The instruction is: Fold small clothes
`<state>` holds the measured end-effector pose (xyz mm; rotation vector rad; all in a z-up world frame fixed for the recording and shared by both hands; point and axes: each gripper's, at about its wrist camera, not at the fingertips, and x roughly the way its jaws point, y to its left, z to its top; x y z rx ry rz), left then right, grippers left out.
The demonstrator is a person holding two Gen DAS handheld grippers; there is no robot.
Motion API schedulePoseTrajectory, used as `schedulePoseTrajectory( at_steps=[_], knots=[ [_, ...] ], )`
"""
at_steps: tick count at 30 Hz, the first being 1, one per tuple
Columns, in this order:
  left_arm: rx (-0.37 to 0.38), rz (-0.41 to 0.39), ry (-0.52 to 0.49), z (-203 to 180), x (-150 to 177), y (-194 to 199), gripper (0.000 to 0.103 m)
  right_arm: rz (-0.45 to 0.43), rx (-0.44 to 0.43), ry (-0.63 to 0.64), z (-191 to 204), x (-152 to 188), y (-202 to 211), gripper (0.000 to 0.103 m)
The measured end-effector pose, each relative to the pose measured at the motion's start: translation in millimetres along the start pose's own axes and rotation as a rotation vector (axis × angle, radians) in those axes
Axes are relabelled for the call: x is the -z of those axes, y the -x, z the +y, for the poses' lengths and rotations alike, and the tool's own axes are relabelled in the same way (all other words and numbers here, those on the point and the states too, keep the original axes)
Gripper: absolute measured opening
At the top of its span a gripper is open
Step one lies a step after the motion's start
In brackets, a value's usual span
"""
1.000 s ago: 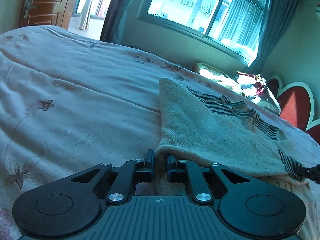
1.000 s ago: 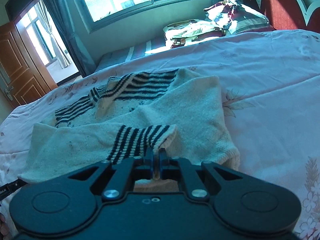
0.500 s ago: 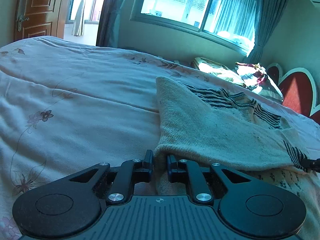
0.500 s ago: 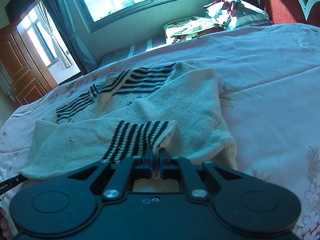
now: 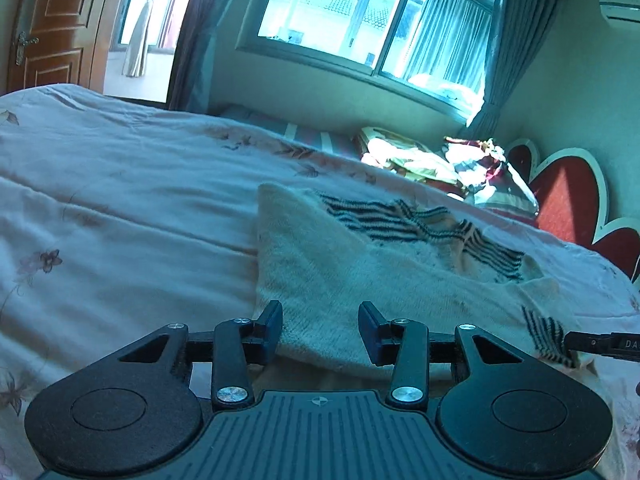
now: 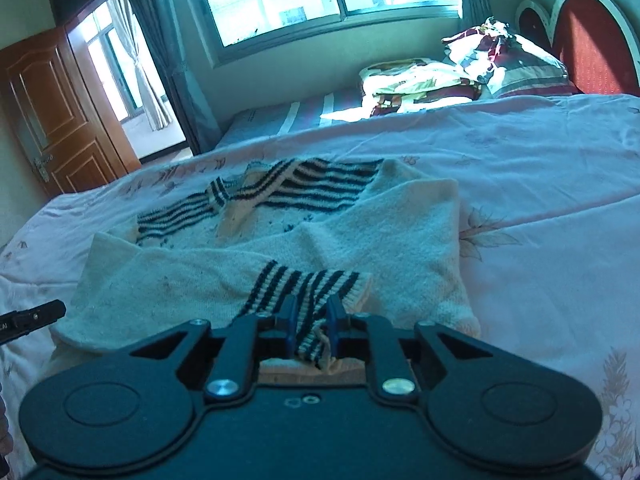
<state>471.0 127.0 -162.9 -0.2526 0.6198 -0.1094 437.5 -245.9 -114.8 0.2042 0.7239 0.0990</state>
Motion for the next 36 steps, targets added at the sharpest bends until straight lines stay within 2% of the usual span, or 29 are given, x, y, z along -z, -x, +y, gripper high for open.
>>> schedulePoseTrajectory(
  at_steps=[2,6,7,11,15,17,19,20,21,23,24,26,28,30,33,34,36],
  knots=[
    [0.009,0.001,0.002,3.2,16.1,-0.9,0.043,0.054,0.042,0.024,-3.8,7.0,-10.6,0.013],
    [0.005,0.0,-0.019,-0.9,20.1,1.3,0.043,0.034,0.007,-0.003,-13.0,9.0,-6.0,0.013],
    [0.009,0.005,-0.008,1.0,16.5,4.6,0.043,0.017,0.015,-0.007,-13.0,7.7,-1.3,0.02],
    [0.015,-0.064,-0.016,-0.9,-6.6,21.6,0.043,-0.08,0.02,-0.013,-13.9,0.2,21.0,0.021],
    [0.056,-0.071,-0.061,-16.5,-36.2,-9.2,0.043,-0.093,-0.015,0.029,-5.9,-11.4,7.8,0.016],
    [0.05,-0.035,-0.084,-23.7,-40.7,-31.2,0.043,-0.089,-0.017,0.063,0.4,-12.3,-4.0,0.015],
    [0.027,0.019,-0.097,-26.3,-34.9,-50.4,0.043,-0.053,0.02,0.101,3.3,-8.9,-17.9,0.012],
    [0.004,0.051,-0.1,-24.8,-26.8,-58.4,0.043,-0.027,0.065,0.114,1.9,-5.2,-25.6,0.011],
    [0.014,0.029,-0.101,-22.7,-22.1,-56.1,0.043,-0.024,0.063,0.102,-2.6,-3.4,-26.8,0.011],
    [0.021,0.032,-0.087,-21.7,-27.2,-51.2,0.043,-0.028,0.033,0.061,-9.5,-5.4,-20.8,0.014],
    [0.024,0.011,-0.085,-22.4,-33.3,-49.6,0.043,-0.049,0.026,0.06,-10.1,-8.3,-16.8,0.017],
    [0.027,-0.014,-0.092,-25.4,-46.3,-54.2,0.043,-0.089,0.007,0.066,-9.2,-15.9,-13.7,0.018],
    [0.011,-0.024,-0.109,-28.7,-59.8,-67.6,0.043,-0.092,-0.017,0.07,-7.0,-23.3,-21.1,0.017],
    [-0.017,-0.022,-0.127,-28.7,-70.1,-85.7,0.043,-0.083,-0.032,0.095,-2.0,-25.5,-30.4,0.016],
    [-0.085,0.038,-0.147,-21.0,-69.9,-113.7,0.043,-0.041,-0.019,0.138,2.2,-18.6,-45.5,0.015],
    [-0.072,0.012,-0.153,-17.5,-65.8,-115.5,0.043,-0.035,-0.013,0.138,0.3,-14.2,-49.0,0.015],
    [-0.07,0.014,-0.143,-17.4,-67.3,-112.7,0.043,-0.047,-0.025,0.116,-4.0,-11.2,-46.5,0.015]
  ],
)
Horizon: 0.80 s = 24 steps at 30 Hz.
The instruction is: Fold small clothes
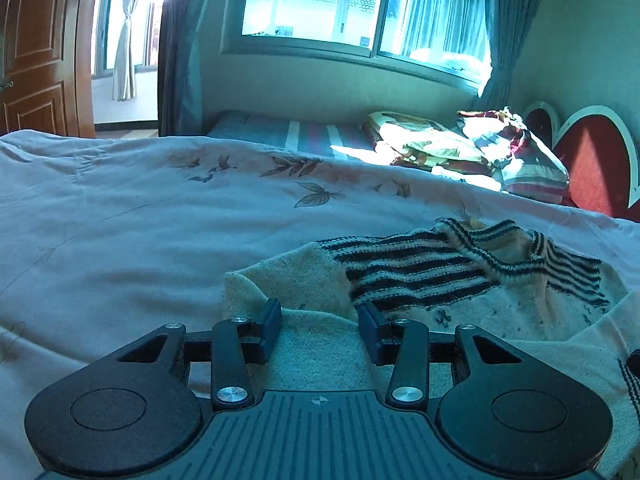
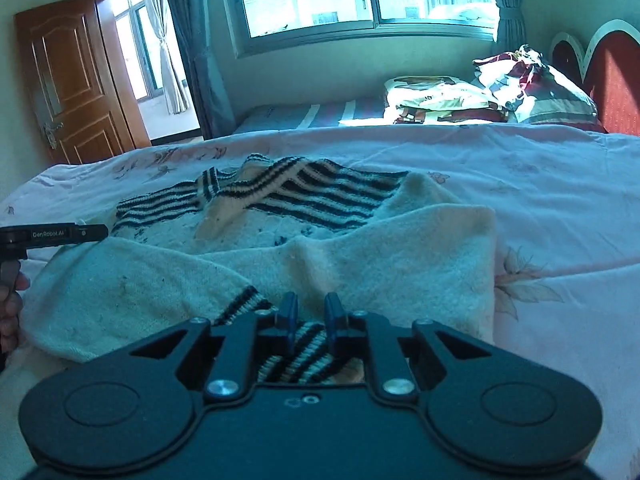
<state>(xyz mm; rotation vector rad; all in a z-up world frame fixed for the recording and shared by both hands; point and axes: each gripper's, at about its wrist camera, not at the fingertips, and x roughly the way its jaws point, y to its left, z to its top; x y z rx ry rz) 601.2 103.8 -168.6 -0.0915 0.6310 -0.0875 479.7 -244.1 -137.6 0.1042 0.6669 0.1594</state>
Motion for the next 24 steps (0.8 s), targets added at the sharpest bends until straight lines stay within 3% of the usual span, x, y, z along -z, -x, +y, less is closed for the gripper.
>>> schedulePoseTrajectory(
  at_steps=[3,6,7,10,15,17,21,24],
  knots=[
    [-0.021,-0.056,-0.041,-7.6,-7.0,15.2,0.043,-0.038,-0.004,-0.031,-3.7,-6.9,11.5,0.018],
    [-0.053,-0.004,-0.029,-3.5,-8.8,2.5,0.049,-0.061,0.032,-0.047,-8.4,-16.0,10.7,0.018],
    [-0.052,0.028,-0.024,-1.2,-5.4,-4.6,0.053,-0.052,0.057,-0.051,-10.6,-17.7,6.4,0.018],
    [-0.061,0.009,-0.026,-3.3,-3.6,3.3,0.054,0.016,0.13,-0.061,-19.9,-18.4,-8.6,0.018],
    [-0.005,-0.082,-0.024,-27.0,4.6,52.5,0.054,-0.063,0.058,-0.111,-25.7,-23.6,25.4,0.02],
    [0.029,-0.061,-0.062,-39.8,15.2,62.1,0.054,-0.055,0.012,-0.089,-18.4,-18.6,35.0,0.021],
    [0.015,0.006,-0.129,-50.1,46.7,65.4,0.054,-0.019,-0.026,0.037,5.6,2.6,41.9,0.021],
    [0.004,-0.008,-0.145,-46.6,54.5,79.3,0.054,0.025,0.072,0.063,0.8,16.7,35.8,0.024]
  ],
)
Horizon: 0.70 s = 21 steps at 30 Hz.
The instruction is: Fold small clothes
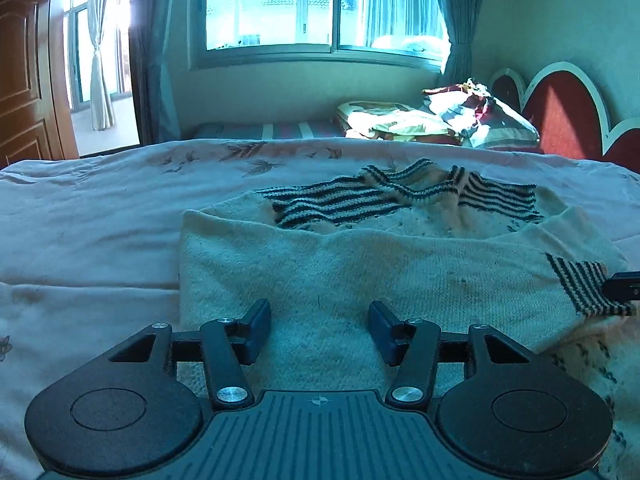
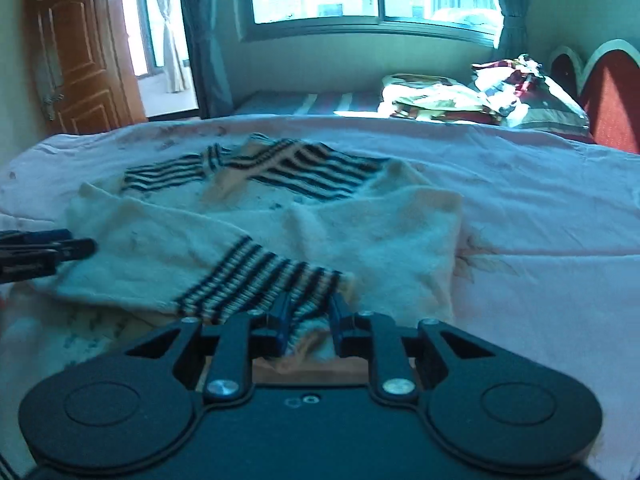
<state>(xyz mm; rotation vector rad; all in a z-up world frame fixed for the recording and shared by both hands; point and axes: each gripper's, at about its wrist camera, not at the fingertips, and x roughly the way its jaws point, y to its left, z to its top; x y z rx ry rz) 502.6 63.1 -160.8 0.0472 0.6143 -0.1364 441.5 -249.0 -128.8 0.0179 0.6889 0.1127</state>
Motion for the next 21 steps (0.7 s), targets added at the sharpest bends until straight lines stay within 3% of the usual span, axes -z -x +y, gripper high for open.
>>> schedulePoseTrajectory(
  at_steps=[3,6,8,9,10,13,19,21],
  knots=[
    [-0.024,-0.002,0.006,6.3,2.6,15.7,0.054,-0.045,-0.055,-0.174,-27.6,1.5,20.0,0.03],
    [-0.022,0.012,0.036,15.8,10.7,22.8,0.055,0.003,-0.161,-0.249,-38.7,4.3,18.2,0.033],
    [-0.02,0.012,0.043,18.9,17.0,25.8,0.055,0.046,-0.229,-0.227,-35.2,6.8,10.1,0.03],
    [-0.02,0.012,0.042,19.8,18.8,27.1,0.054,0.055,-0.241,-0.193,-31.4,7.5,6.4,0.022],
    [-0.017,0.012,0.035,20.5,20.0,27.6,0.054,0.058,-0.267,-0.142,-27.8,8.1,4.0,0.007],
    [-0.004,0.014,0.029,25.3,20.5,25.6,0.055,0.037,-0.255,-0.006,-22.1,3.4,7.2,0.006],
    [-0.009,0.002,0.024,23.2,22.4,24.9,0.055,0.044,-0.237,0.059,-25.2,3.5,-2.5,0.006],
    [-0.01,0.007,0.03,23.3,19.8,26.3,0.055,0.042,-0.226,0.032,-27.6,1.9,2.7,0.017]
  ],
)
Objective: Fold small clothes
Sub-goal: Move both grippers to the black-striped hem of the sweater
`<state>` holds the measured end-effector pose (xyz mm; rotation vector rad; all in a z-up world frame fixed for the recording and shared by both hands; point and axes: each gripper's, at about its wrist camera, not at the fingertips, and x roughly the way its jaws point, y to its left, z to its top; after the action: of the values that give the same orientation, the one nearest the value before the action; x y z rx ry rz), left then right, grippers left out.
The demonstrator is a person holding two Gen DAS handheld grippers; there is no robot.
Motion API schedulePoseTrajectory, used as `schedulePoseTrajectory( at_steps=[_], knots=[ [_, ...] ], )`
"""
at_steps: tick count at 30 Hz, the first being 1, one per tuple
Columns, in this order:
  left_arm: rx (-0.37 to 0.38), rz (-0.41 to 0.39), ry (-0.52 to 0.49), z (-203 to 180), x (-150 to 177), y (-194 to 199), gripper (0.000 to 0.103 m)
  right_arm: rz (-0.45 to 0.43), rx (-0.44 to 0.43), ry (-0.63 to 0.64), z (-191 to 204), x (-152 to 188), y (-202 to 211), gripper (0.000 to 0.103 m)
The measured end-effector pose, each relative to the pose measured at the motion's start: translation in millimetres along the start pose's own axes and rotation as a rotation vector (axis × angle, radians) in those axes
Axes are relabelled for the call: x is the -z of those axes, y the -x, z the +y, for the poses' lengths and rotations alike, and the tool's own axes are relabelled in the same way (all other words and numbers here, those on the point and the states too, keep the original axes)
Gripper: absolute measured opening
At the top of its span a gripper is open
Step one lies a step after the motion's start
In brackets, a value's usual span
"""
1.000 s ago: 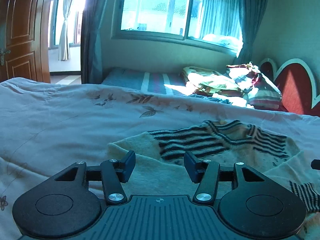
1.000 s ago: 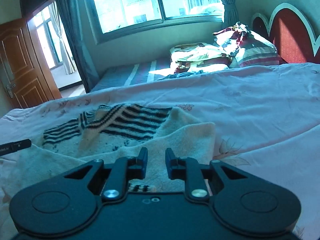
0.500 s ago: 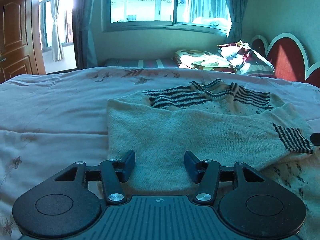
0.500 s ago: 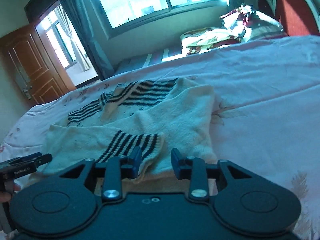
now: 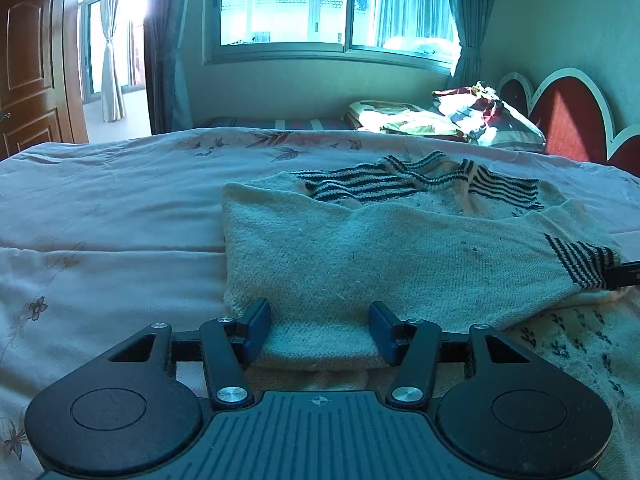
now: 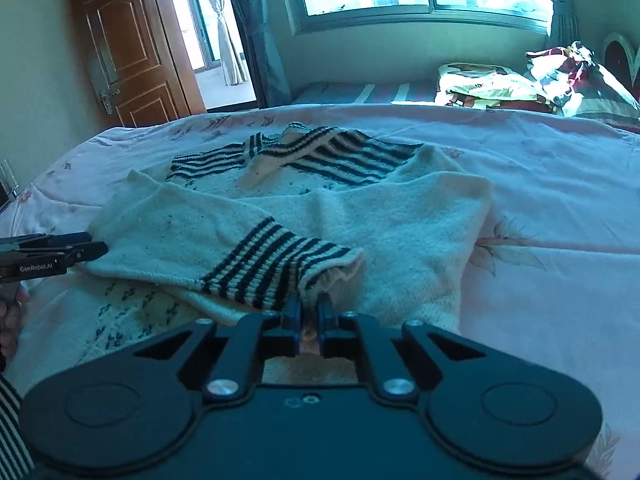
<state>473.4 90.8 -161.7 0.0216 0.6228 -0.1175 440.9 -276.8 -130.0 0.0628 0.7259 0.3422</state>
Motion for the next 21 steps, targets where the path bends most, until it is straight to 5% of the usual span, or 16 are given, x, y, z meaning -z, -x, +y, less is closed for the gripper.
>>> schedulePoseTrajectory(
  at_steps=[6,9,12,16,21],
  knots=[
    [-0.017,-0.042,-0.01,-21.9,-5.3,23.5,0.055,-0.097,0.041,0.011,5.7,-6.4,25.2,0.022],
    [-0.029,0.028,0.039,-23.3,6.2,11.8,0.055,-0.057,0.011,0.018,8.9,-6.5,9.8,0.018],
    [-0.019,0.018,0.119,-13.9,10.0,14.1,0.057,-0.003,0.031,0.014,4.5,0.9,-4.7,0.018],
    [-0.074,-0.089,0.072,-20.8,-1.1,39.5,0.058,-0.011,0.007,-0.008,-2.6,2.4,2.9,0.019],
    [-0.106,0.03,0.086,-5.5,8.2,10.4,0.058,-0.016,-0.009,-0.015,-5.8,7.8,4.9,0.019]
  ],
)
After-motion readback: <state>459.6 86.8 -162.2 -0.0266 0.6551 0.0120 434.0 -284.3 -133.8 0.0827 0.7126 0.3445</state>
